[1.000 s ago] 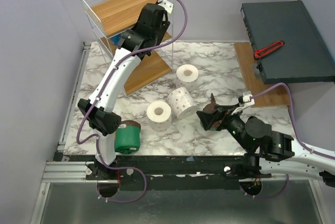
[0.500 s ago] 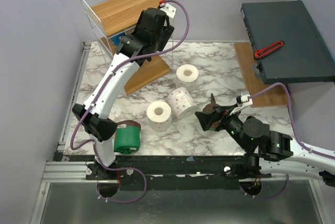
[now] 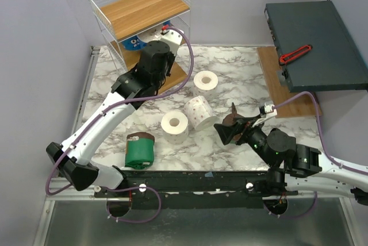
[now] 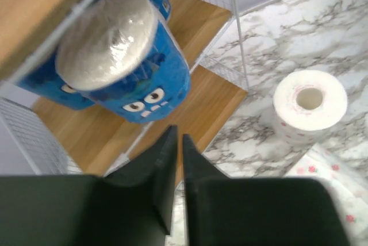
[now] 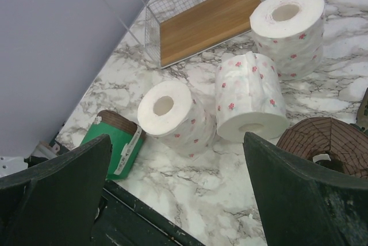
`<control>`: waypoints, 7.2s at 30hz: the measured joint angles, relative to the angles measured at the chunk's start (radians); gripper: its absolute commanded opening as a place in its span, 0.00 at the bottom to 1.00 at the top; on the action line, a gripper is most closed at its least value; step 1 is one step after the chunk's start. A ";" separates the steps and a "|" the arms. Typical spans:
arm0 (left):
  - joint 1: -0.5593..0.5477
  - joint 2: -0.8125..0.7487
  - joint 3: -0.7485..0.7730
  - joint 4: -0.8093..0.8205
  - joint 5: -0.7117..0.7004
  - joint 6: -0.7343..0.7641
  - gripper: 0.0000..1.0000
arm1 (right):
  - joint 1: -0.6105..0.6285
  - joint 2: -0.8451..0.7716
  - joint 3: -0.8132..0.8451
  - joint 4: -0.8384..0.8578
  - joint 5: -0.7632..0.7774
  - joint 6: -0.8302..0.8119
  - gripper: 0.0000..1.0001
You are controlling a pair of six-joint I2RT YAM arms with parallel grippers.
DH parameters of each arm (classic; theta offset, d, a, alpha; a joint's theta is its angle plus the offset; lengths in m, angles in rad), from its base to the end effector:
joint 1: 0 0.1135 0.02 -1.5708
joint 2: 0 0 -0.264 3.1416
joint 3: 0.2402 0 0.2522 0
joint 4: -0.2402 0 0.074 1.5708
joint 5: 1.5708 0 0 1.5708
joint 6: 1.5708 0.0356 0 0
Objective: Place and organize the paper towels onto the shelf
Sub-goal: Place the paper towel on the shelf, then adjust the paper towel on the shelf, then pick up the paper towel from the center of the board.
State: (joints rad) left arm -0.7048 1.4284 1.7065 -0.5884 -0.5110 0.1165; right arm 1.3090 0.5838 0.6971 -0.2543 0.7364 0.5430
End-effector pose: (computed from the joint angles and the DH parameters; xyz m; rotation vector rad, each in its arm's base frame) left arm 0.2411 -0.1822 0.4677 0.4060 1.7956 0.0696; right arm 0.0582 0.1249 0.3322 -0.1036 1.7302 0.7592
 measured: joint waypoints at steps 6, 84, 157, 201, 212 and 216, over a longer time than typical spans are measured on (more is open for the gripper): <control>0.073 -0.118 -0.357 0.259 0.039 -0.159 0.00 | 0.000 -0.034 -0.016 0.000 -0.005 0.010 1.00; 0.248 0.012 -0.691 1.080 0.164 -0.439 0.19 | 0.000 -0.185 -0.150 0.026 0.045 -0.005 1.00; 0.388 -0.988 -1.116 0.239 0.393 -0.764 0.53 | -0.702 1.472 0.984 0.766 -0.741 0.131 0.53; 0.367 -0.792 -1.048 0.189 0.425 -0.818 0.98 | -0.654 0.589 0.272 0.159 -0.485 0.145 1.00; 0.336 -0.727 -1.006 0.058 0.337 -0.908 0.98 | -0.655 0.568 0.317 -0.108 -0.312 0.110 1.00; 0.336 -0.749 -1.001 0.007 0.301 -0.964 0.99 | -0.655 0.531 0.254 -0.094 -0.315 0.114 1.00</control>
State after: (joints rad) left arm -0.3687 0.6792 0.7052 -0.5812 -0.2096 -0.8474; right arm 0.6544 1.1145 0.9512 -0.3485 0.4213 0.6567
